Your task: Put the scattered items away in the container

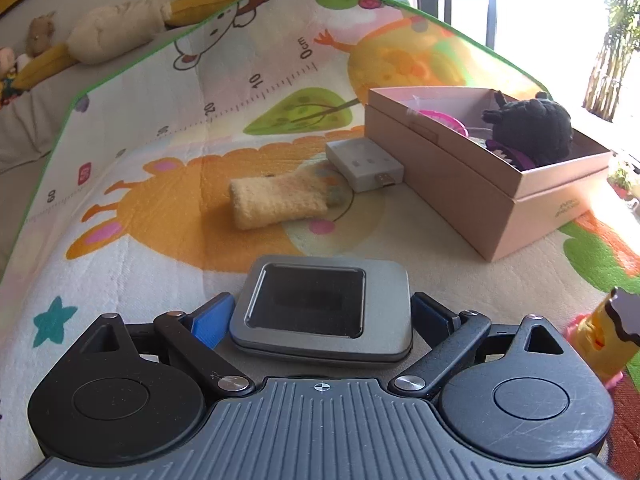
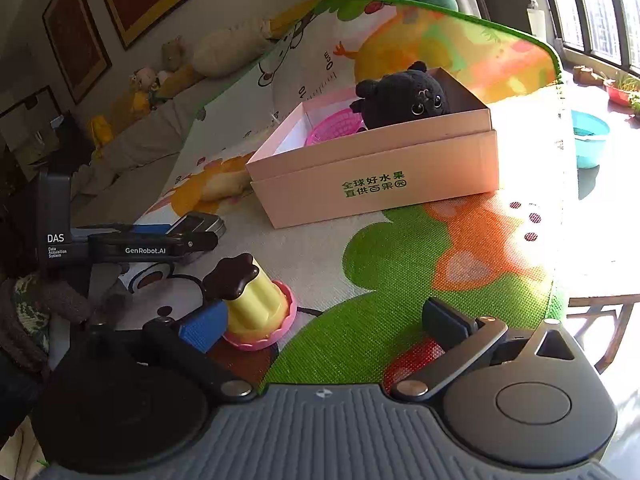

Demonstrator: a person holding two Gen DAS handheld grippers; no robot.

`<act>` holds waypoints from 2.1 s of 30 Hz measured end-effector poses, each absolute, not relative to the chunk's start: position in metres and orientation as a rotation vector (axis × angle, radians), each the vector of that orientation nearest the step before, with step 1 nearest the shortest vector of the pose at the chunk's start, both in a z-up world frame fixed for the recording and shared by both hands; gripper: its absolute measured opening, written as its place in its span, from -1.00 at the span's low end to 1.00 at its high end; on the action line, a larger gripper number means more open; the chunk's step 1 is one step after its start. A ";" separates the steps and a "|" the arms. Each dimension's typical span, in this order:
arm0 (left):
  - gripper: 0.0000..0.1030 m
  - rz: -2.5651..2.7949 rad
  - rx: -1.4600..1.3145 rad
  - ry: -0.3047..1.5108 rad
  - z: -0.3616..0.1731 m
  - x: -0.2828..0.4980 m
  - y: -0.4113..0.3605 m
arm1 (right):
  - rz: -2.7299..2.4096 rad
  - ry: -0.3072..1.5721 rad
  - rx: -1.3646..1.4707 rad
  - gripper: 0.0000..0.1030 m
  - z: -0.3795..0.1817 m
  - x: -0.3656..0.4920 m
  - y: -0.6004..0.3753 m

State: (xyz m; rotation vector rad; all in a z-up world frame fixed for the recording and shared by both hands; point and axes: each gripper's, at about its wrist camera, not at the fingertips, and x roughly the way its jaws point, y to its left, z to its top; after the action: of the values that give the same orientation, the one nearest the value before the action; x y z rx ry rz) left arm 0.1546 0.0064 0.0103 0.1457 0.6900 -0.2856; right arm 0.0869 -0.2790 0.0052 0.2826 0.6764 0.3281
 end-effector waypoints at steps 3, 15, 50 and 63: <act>0.89 -0.331 0.151 0.689 0.010 0.115 -0.002 | 0.327 0.678 0.276 1.00 0.005 0.086 -0.278; 0.97 -0.229 0.106 0.705 0.009 0.051 -0.005 | 0.376 0.722 0.127 1.00 0.010 0.086 -0.267; 1.00 -0.352 0.220 0.709 0.012 0.080 -0.014 | 0.338 0.683 -0.121 0.08 0.013 0.047 -0.253; 0.84 -0.402 0.280 0.700 0.017 0.070 -0.032 | 0.328 0.666 -0.185 0.08 0.016 0.041 -0.245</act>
State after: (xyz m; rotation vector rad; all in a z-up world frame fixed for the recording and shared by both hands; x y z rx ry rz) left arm 0.0698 -0.0318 0.0168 0.2804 0.6998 -0.4024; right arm 0.0414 -0.2445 0.0164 -0.1852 0.6664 0.3277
